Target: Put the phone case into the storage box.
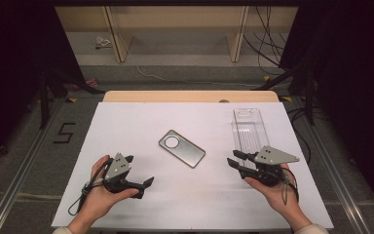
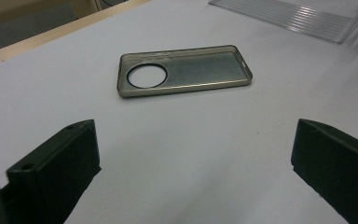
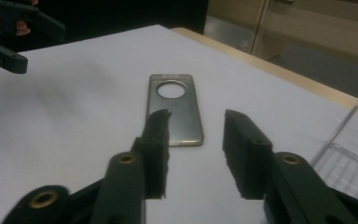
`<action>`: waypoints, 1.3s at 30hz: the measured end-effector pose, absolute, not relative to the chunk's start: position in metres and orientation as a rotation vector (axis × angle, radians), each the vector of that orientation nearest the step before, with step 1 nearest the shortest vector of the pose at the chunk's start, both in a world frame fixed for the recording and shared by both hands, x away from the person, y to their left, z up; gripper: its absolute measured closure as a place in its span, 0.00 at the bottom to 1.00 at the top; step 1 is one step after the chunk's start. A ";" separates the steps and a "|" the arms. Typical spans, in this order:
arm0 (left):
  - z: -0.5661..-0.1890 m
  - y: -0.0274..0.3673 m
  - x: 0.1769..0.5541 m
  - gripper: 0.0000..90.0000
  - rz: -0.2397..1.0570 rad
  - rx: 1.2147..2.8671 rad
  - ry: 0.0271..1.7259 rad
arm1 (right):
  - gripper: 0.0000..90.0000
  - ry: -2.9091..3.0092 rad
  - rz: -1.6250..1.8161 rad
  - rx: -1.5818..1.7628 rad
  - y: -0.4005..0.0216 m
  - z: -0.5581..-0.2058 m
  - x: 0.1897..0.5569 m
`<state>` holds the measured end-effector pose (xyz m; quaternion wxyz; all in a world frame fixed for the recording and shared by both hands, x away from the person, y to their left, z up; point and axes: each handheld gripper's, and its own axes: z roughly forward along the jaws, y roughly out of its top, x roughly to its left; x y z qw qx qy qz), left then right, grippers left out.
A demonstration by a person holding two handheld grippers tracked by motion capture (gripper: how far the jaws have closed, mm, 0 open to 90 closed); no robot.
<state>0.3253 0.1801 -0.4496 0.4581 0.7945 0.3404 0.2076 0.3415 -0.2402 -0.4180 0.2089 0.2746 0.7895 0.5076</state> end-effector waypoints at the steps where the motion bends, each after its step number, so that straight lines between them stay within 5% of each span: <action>1: -0.450 0.180 0.325 0.01 0.512 1.957 0.839 | 0.78 2.207 1.404 0.759 -0.237 -0.418 0.342; 12: -0.450 0.180 0.325 0.01 0.513 1.958 0.839 | 1.00 2.305 1.307 0.777 -0.208 -0.422 0.354; 39: -0.450 0.181 0.326 0.01 0.515 1.964 0.837 | 1.00 2.369 1.064 0.958 -0.136 -0.440 0.413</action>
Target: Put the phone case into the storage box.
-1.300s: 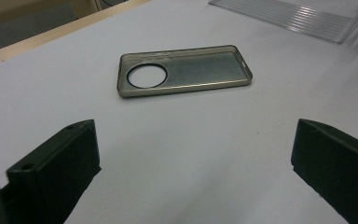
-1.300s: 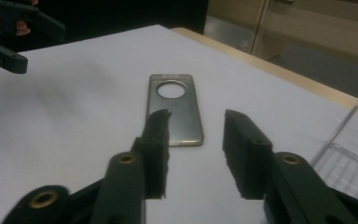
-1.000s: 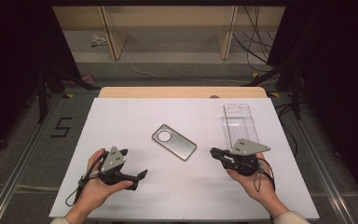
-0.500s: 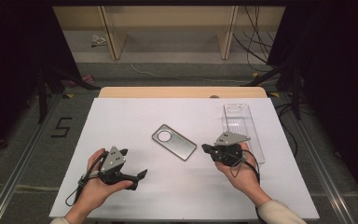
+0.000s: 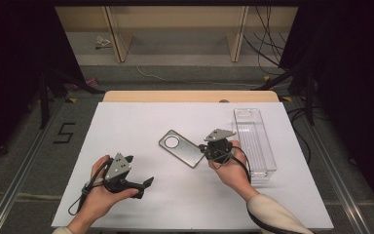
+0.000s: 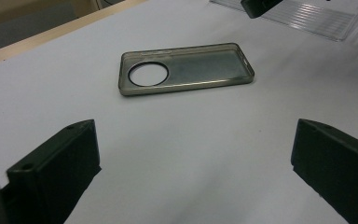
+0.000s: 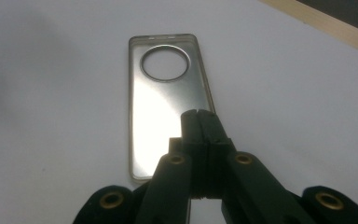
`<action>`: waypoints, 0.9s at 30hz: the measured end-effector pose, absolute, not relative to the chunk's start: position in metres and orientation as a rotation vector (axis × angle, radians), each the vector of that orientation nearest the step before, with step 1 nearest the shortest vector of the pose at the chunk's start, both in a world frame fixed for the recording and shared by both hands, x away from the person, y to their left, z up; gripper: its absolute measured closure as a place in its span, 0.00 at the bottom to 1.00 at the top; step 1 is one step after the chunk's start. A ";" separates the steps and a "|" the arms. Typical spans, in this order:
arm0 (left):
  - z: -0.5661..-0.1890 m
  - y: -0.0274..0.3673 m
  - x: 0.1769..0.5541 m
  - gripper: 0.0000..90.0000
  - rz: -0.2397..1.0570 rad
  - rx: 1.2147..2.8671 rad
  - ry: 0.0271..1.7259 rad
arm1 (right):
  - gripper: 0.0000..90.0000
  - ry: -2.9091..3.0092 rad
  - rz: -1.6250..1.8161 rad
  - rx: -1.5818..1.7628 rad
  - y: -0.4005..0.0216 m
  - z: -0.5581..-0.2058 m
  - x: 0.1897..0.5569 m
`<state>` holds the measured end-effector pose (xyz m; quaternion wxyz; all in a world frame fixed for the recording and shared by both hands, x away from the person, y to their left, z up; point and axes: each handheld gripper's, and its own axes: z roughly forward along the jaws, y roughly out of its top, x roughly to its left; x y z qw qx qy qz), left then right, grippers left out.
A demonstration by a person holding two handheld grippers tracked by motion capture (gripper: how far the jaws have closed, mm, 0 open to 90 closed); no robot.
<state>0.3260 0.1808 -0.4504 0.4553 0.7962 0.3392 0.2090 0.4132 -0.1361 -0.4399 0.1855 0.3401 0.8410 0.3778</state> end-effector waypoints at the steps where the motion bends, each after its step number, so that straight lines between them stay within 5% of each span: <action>1: -0.450 0.181 0.326 0.01 0.516 1.966 0.836 | 1.00 2.369 1.059 0.965 -0.134 -0.440 0.415; 27: -0.451 0.182 0.327 0.01 0.514 1.968 0.839 | 1.00 2.361 0.878 1.104 -0.123 -0.467 0.449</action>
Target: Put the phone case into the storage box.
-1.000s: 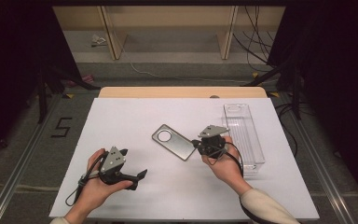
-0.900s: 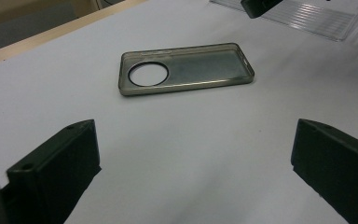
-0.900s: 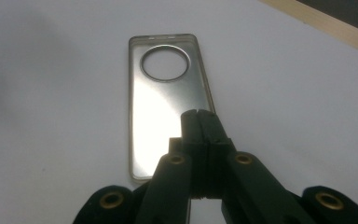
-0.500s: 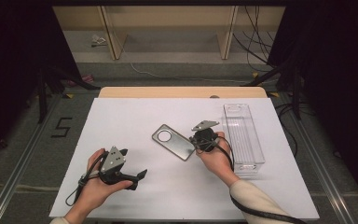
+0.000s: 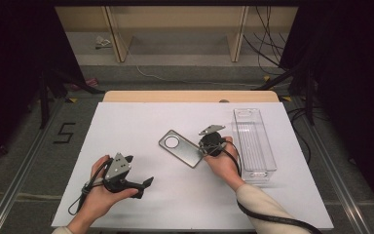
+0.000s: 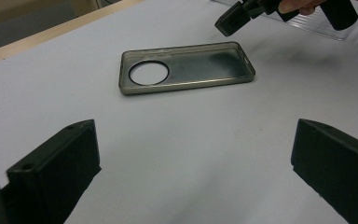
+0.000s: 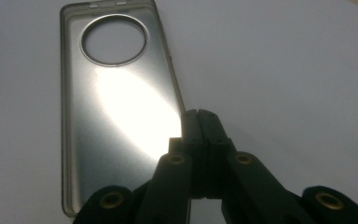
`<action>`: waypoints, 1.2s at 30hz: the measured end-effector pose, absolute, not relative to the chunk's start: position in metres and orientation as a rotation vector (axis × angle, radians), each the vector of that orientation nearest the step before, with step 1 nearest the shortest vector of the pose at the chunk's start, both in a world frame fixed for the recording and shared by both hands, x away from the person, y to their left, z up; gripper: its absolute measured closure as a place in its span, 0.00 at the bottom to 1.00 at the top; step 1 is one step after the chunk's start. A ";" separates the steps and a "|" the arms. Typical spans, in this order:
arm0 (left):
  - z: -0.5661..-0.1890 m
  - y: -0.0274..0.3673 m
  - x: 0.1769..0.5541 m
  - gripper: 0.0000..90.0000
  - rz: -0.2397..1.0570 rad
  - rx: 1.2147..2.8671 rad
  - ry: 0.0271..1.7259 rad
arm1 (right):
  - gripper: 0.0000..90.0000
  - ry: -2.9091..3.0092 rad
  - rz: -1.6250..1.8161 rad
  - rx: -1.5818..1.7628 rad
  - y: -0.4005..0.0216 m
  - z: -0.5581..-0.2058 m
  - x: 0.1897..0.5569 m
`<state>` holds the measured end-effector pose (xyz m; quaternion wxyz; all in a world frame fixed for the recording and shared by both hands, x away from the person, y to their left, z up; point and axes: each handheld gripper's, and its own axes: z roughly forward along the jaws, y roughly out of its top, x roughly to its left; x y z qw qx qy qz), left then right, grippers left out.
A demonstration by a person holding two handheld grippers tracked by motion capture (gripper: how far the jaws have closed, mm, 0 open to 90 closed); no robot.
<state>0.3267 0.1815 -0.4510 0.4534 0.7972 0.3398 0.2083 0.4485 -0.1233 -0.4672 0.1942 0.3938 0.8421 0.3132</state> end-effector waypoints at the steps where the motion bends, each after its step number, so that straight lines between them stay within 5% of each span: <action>1: -0.451 0.182 0.327 0.01 0.514 1.967 0.839 | 1.00 2.361 0.871 1.113 -0.123 -0.468 0.449; 36: -0.452 0.182 0.327 0.01 0.508 1.974 0.836 | 1.00 2.375 0.812 1.167 -0.122 -0.475 0.454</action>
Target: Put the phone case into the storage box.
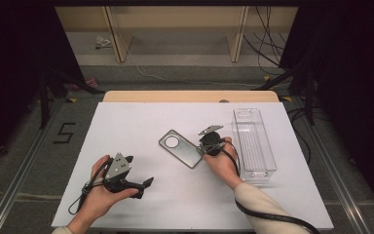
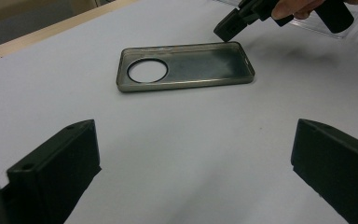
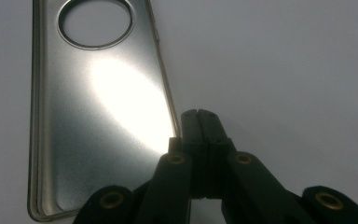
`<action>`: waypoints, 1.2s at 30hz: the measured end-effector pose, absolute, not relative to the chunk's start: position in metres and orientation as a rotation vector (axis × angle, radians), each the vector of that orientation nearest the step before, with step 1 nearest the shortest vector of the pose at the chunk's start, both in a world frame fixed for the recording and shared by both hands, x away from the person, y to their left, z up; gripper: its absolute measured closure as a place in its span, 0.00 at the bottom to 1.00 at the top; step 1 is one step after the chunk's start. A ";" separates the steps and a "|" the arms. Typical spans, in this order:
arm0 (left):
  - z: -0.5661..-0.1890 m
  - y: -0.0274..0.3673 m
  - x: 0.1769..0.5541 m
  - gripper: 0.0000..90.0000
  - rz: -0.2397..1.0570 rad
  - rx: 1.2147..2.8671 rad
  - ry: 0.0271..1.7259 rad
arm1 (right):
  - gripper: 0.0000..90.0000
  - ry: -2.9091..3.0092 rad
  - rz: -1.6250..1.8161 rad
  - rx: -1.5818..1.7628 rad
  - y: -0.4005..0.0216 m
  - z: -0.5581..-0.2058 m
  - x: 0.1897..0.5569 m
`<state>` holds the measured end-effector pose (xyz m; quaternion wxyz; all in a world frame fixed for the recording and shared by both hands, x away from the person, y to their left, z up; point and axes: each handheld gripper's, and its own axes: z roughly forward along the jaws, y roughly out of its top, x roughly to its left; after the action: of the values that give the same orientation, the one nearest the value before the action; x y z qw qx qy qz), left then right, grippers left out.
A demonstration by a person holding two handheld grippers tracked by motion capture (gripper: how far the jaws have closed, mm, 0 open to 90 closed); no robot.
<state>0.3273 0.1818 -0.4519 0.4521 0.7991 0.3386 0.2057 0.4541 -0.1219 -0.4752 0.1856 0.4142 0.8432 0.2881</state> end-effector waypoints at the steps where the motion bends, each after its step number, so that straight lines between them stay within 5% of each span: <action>1: -0.452 0.182 0.327 0.01 0.508 1.973 0.837 | 1.00 2.377 0.813 1.169 -0.122 -0.475 0.454; 36: -0.452 0.183 0.327 0.01 0.514 1.977 0.840 | 1.00 2.538 0.833 1.099 -0.094 -0.477 0.422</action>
<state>0.3272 0.1827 -0.4520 0.4496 0.7996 0.3395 0.2077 0.4216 -0.0938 -0.4768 0.1262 0.3776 0.8716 0.2860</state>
